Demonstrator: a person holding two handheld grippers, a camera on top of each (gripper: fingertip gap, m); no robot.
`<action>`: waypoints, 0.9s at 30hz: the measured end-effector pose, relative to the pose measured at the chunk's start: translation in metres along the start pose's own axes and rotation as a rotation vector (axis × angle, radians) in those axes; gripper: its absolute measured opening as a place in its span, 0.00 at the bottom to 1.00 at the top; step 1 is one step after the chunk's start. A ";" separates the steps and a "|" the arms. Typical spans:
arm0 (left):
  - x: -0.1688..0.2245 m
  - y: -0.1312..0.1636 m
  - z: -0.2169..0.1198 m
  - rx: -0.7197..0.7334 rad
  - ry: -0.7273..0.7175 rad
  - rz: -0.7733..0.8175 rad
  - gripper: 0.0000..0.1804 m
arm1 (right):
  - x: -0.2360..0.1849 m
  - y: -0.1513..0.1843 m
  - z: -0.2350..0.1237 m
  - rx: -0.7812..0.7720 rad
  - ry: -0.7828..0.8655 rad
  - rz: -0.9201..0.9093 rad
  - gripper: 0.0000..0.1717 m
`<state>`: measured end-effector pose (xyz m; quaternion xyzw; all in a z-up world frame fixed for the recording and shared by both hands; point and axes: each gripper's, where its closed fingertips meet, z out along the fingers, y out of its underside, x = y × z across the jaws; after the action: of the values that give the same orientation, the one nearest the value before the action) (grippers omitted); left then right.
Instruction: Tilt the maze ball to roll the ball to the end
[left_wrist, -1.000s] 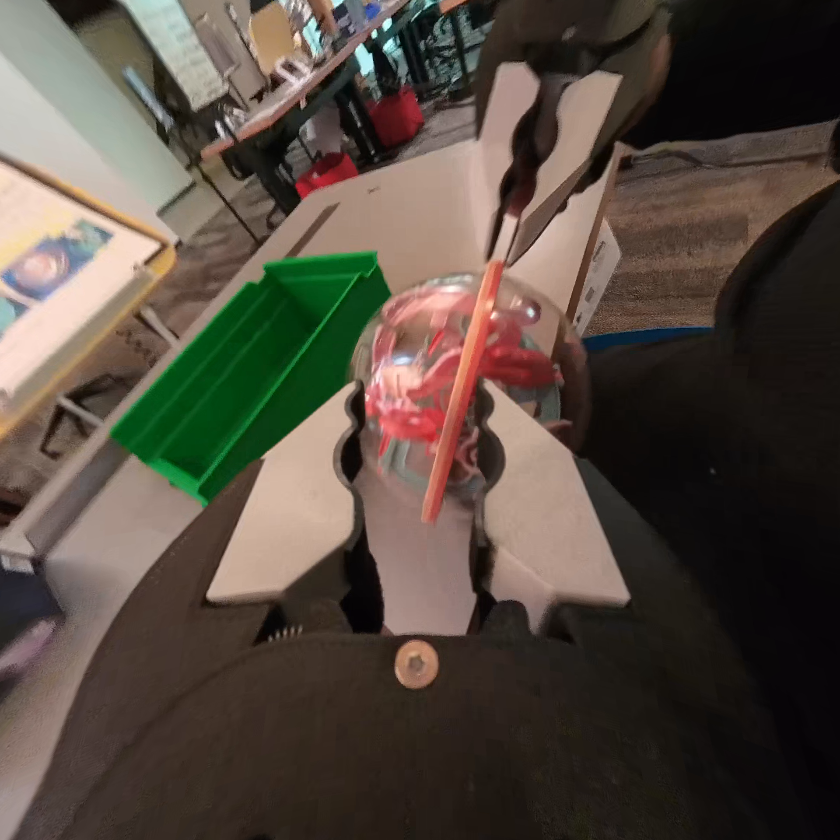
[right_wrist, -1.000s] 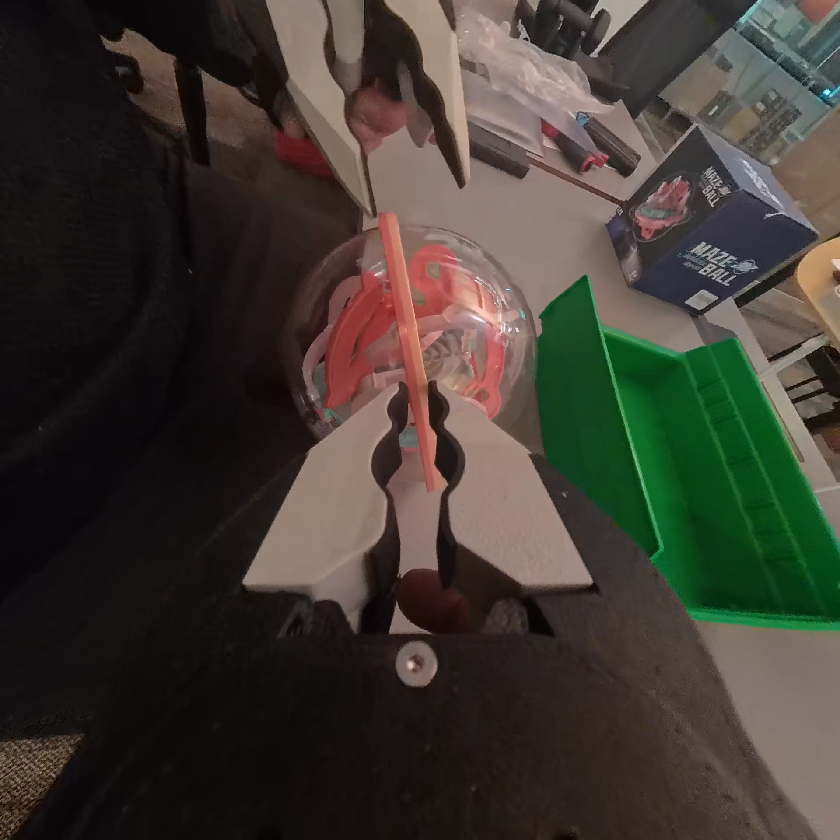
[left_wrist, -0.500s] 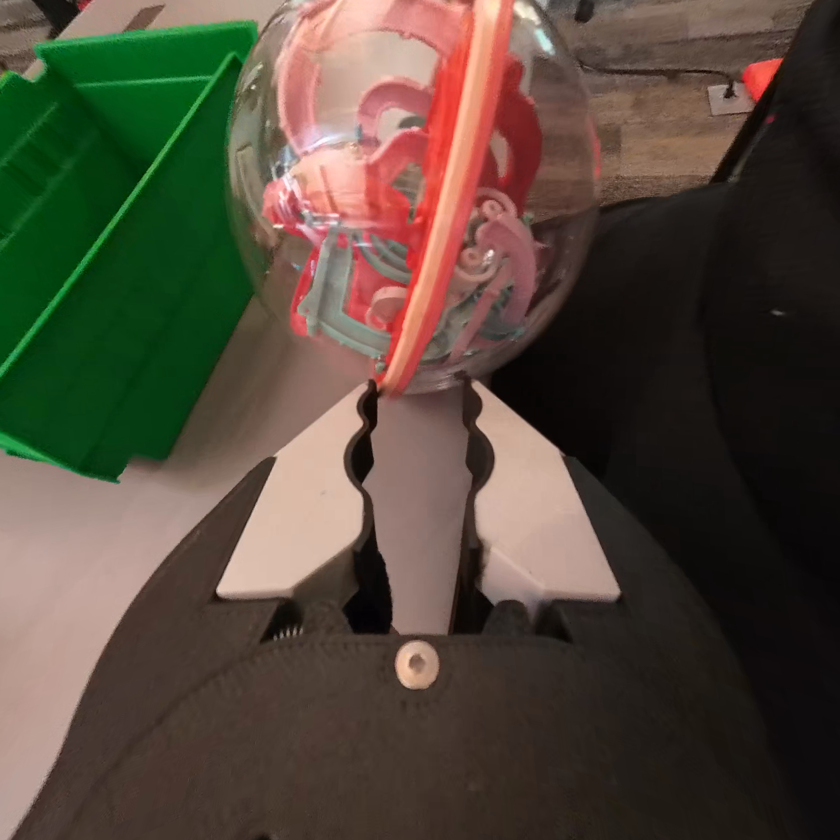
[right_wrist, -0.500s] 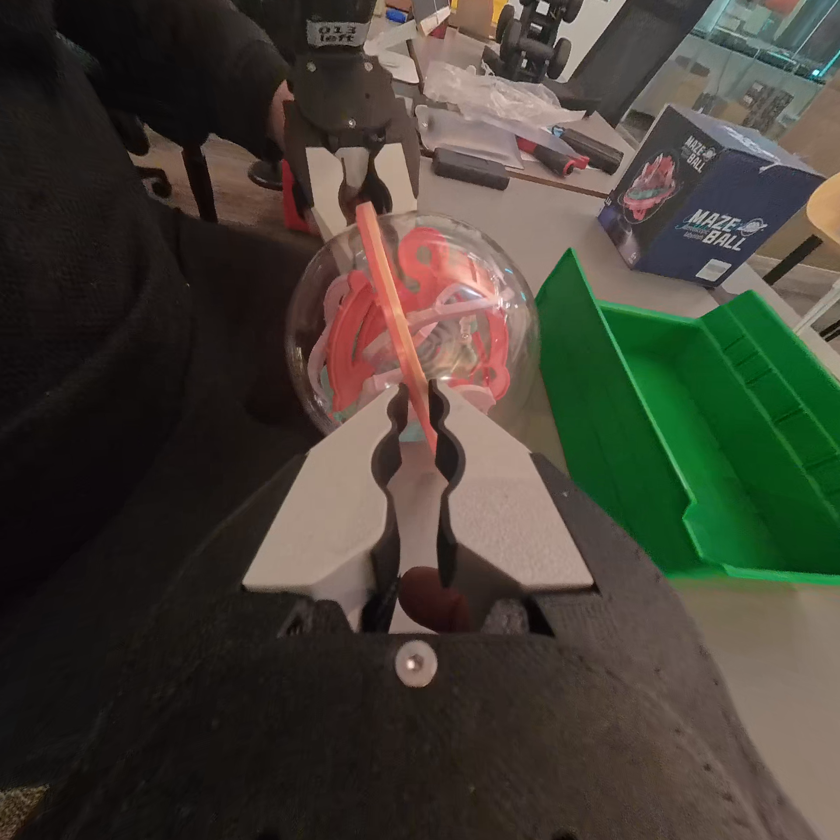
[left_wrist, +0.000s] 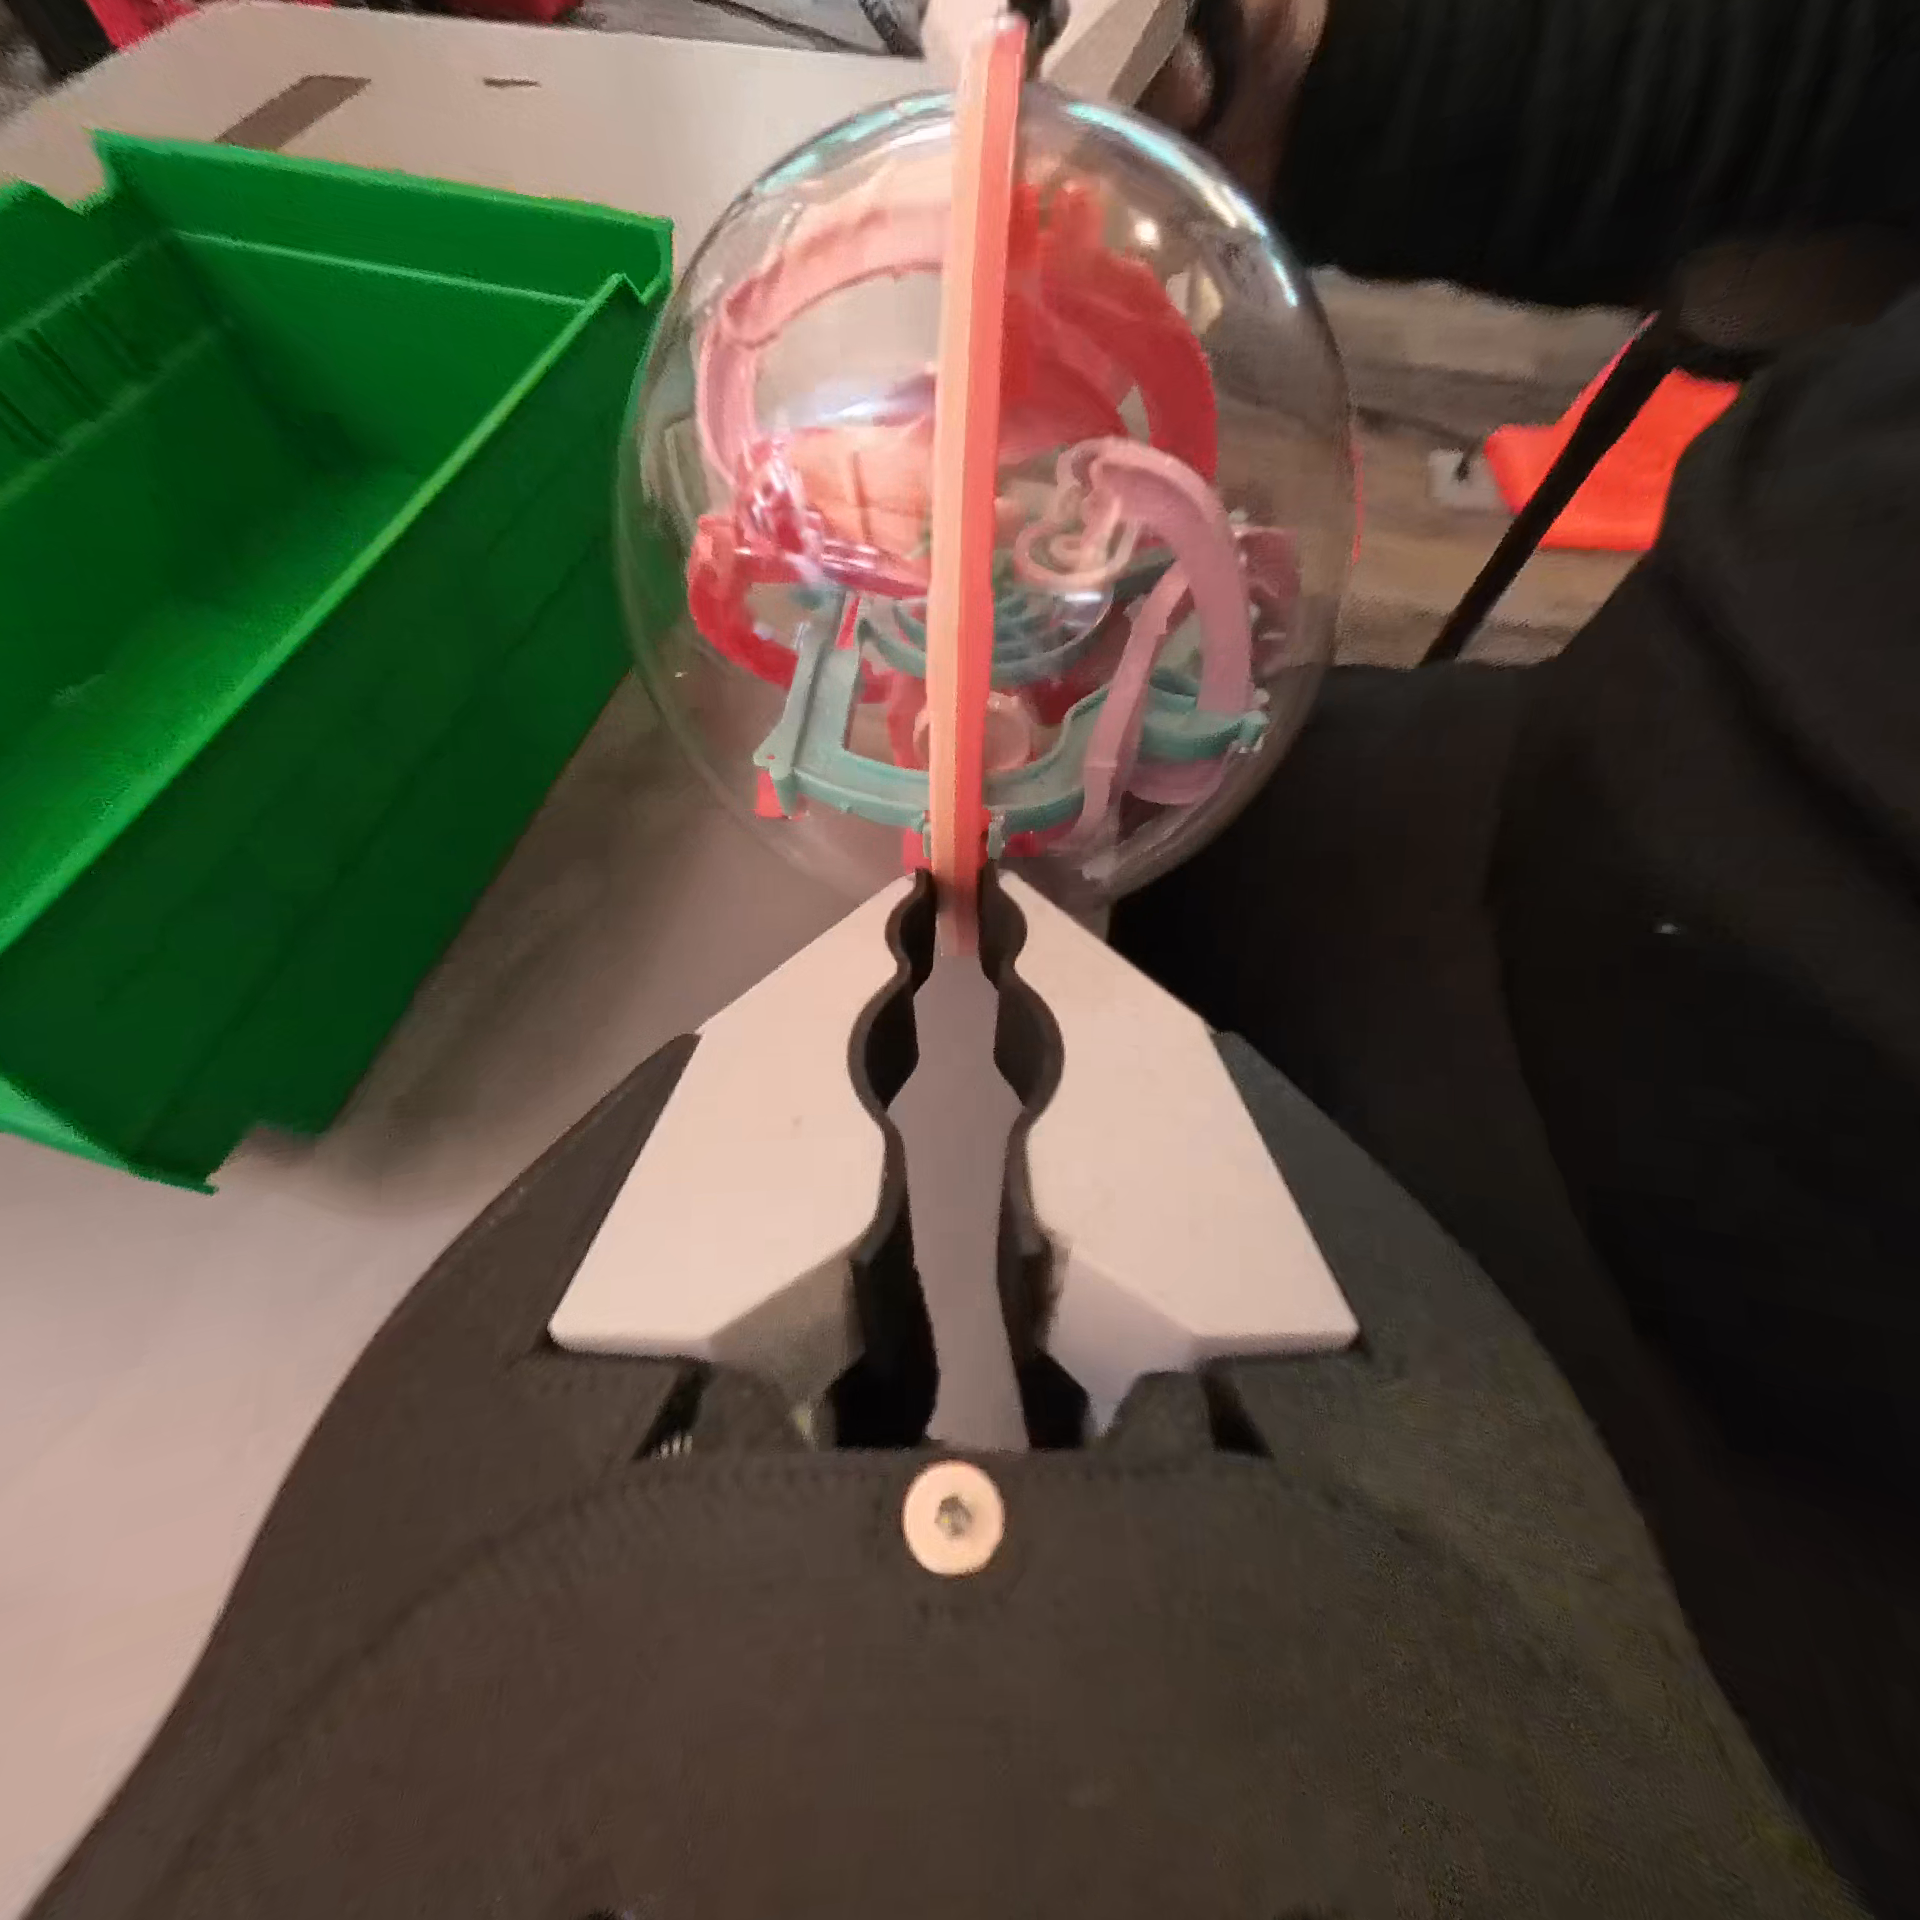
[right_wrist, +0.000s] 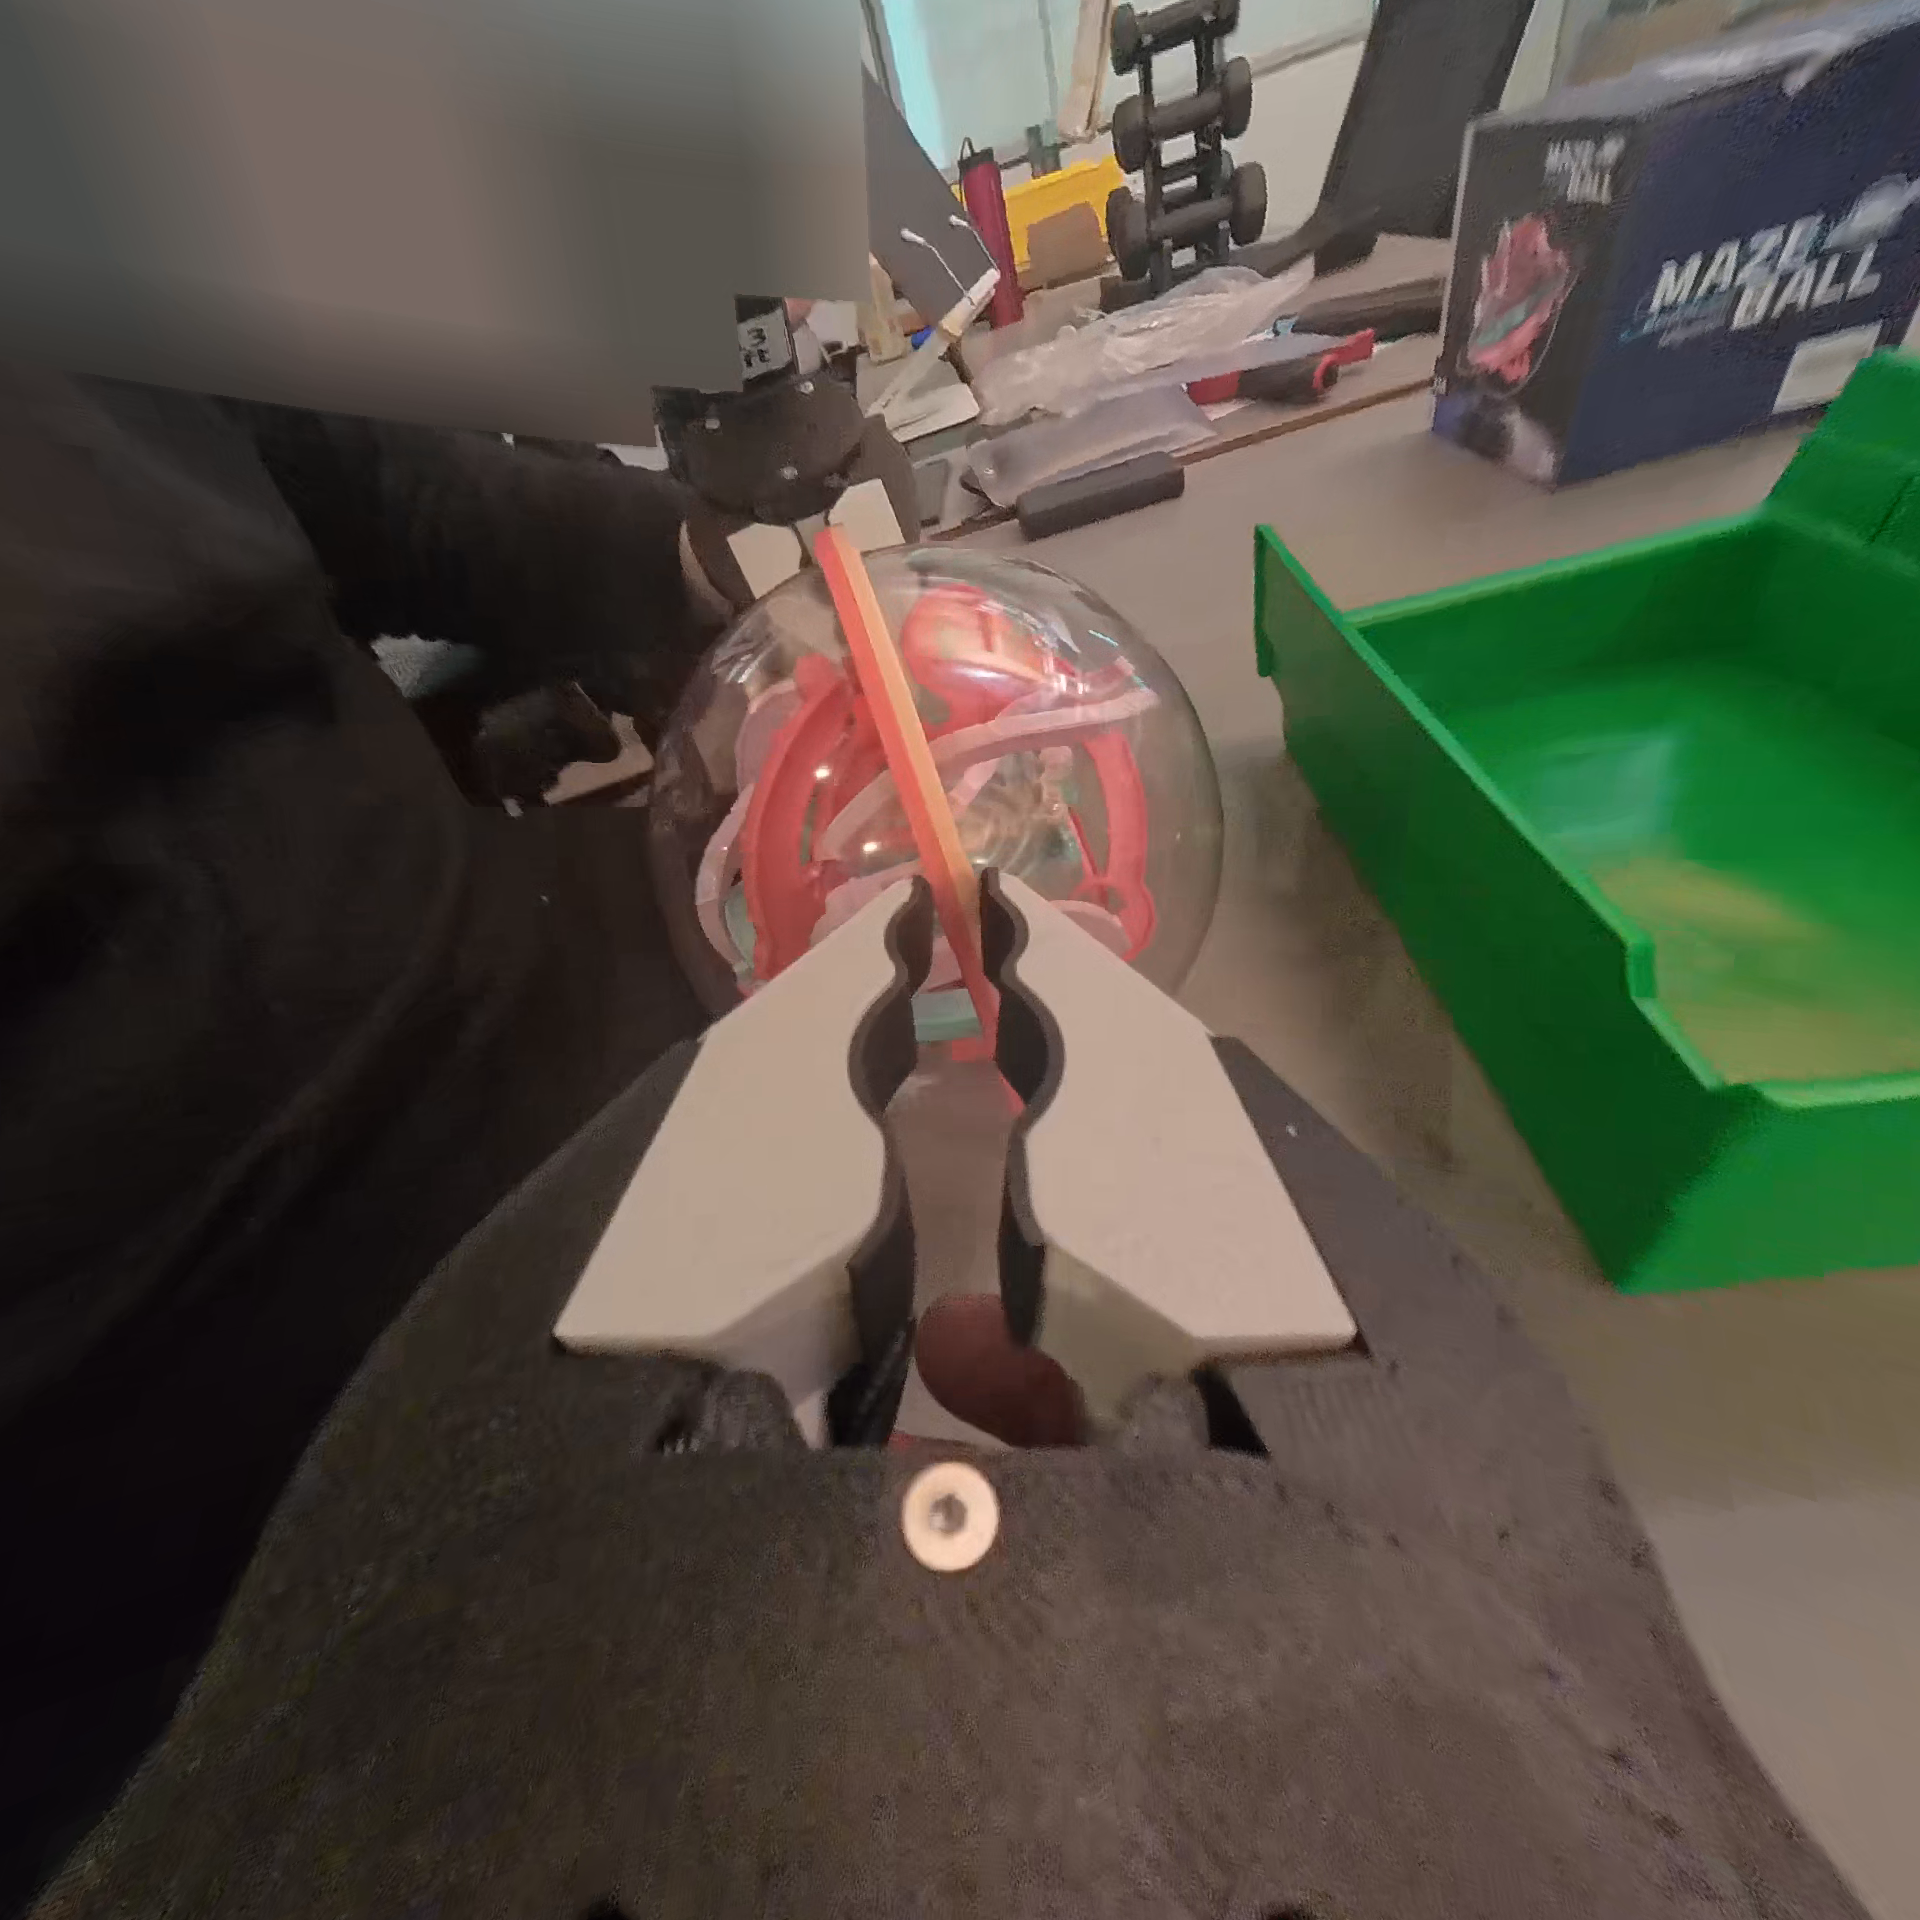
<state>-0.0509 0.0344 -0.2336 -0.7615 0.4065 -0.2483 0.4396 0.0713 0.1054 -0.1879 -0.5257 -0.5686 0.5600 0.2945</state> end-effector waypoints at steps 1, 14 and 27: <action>-0.001 -0.002 -0.001 0.005 0.028 -0.039 0.03 | 0.005 0.000 0.000 -0.004 -0.003 0.034 0.04; -0.041 -0.083 -0.042 0.195 0.046 -0.199 0.03 | 0.045 -0.050 -0.003 0.163 -0.045 0.269 0.04; -0.069 -0.209 -0.102 0.299 -0.033 -0.134 0.04 | 0.054 -0.151 -0.015 0.362 -0.072 0.242 0.04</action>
<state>-0.0798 0.1040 -0.0036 -0.7167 0.3063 -0.3224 0.5372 0.0302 0.1880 -0.0562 -0.5084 -0.4017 0.7025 0.2944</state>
